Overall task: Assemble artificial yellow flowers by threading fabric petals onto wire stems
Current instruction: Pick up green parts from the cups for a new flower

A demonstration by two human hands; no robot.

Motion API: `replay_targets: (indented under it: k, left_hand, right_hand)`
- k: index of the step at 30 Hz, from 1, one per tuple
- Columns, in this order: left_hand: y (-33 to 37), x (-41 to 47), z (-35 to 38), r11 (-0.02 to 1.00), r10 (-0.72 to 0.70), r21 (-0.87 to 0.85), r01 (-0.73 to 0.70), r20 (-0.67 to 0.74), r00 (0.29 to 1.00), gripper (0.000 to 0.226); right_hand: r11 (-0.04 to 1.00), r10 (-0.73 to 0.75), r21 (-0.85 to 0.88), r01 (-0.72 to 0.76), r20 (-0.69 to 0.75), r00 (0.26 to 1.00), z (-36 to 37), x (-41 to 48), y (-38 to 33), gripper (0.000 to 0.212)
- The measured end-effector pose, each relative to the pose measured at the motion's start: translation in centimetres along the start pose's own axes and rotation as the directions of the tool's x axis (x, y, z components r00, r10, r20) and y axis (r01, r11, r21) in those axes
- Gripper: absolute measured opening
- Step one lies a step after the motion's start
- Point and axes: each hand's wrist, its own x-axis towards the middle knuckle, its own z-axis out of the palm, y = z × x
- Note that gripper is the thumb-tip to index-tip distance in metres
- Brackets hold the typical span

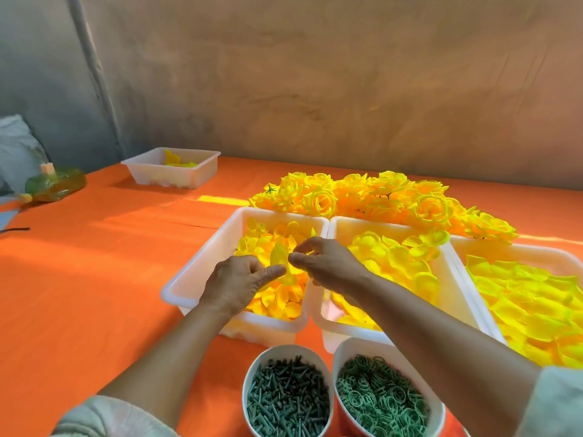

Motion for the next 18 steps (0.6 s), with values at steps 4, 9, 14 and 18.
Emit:
replay_targets:
  k: [4,9,14,18]
  left_hand:
    - [-0.2,0.2,0.0,1.0,-0.011,0.01,0.01,0.029,1.0,0.06]
    - [-0.3,0.3,0.0,1.0,-0.008,0.018,0.009,-0.013,1.0,0.066]
    - [-0.5,0.5,0.0,0.998,-0.008,0.056,0.012,-0.059,0.998,0.068]
    - [-0.7,0.6,0.2,0.993,-0.034,0.11,0.041,-0.066,0.997,0.062]
  right_hand:
    - [0.999,0.027,-0.028,-0.027,-0.009,1.0,1.6,1.4,0.0,0.025]
    - [0.948,0.108,0.301,-0.106,0.007,0.994,0.8,1.7,0.3,0.007]
    - [0.809,0.16,0.568,-0.154,0.04,0.986,-0.1,1.0,0.4,0.01]
    - [0.715,0.159,0.686,-0.133,0.026,0.987,-0.3,0.5,0.4,0.016]
